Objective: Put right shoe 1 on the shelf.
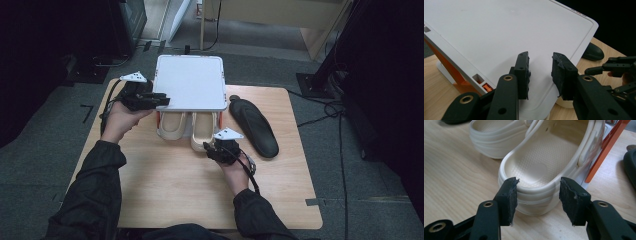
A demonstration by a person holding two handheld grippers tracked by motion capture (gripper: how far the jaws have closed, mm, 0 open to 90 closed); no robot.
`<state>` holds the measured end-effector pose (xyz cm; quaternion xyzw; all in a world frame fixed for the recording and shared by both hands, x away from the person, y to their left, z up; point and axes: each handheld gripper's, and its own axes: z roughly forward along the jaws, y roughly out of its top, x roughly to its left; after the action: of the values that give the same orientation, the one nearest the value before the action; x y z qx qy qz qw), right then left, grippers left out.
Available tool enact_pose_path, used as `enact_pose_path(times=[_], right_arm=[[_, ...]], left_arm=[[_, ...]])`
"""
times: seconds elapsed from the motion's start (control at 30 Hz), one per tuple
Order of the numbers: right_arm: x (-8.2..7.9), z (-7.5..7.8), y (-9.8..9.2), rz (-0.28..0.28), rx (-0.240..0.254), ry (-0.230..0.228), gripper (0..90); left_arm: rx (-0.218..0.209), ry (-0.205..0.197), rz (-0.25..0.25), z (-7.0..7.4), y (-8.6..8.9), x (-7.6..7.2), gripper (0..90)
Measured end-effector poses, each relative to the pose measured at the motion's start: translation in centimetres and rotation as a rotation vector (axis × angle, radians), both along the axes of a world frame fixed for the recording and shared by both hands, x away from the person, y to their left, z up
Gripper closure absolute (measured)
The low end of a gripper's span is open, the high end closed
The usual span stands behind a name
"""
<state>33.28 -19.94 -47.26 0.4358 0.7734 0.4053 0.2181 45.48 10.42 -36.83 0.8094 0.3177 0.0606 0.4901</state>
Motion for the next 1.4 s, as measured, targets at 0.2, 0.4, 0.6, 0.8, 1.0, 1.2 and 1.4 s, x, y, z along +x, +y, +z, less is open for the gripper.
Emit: enact_pose_path(times=[0.2, 0.4, 0.6, 0.8, 1.0, 1.2, 1.4], right_arm=[[0.9, 0.0, 0.1, -0.002, 0.024, 0.014, 48.0], [1.6, 0.0, 0.6, -0.005, 0.020, 0.000, 48.4], [2.4, 0.0, 0.8, -0.009, 0.027, 0.005, 48.5], [3.2, -0.2, 0.7, -0.021, 0.048, 0.013, 48.4], [4.0, -0.3, 0.5, -0.028, 0.064, 0.026, 47.8], [4.0, -0.3, 0.4, -0.028, 0.073, 0.056, 49.7], [3.3, 0.0, 0.1, -0.002, 0.094, 0.078, 48.8]], left_arm=[[-0.001, 0.000, 0.000, 0.0, 0.0, 0.0, 67.5], [-0.003, 0.004, 0.002, 0.0, 0.0, 0.0, 67.8], [-0.004, 0.003, 0.001, 0.0, 0.0, 0.0, 68.3], [-0.001, 0.003, 0.001, 0.0, 0.0, 0.0, 68.4], [0.000, 0.003, 0.002, 0.0, 0.0, 0.0, 68.3], [-0.004, 0.004, 0.000, 0.0, 0.0, 0.1, 68.3], [-0.001, 0.003, -0.001, 0.1, 0.0, 0.0, 66.6]])
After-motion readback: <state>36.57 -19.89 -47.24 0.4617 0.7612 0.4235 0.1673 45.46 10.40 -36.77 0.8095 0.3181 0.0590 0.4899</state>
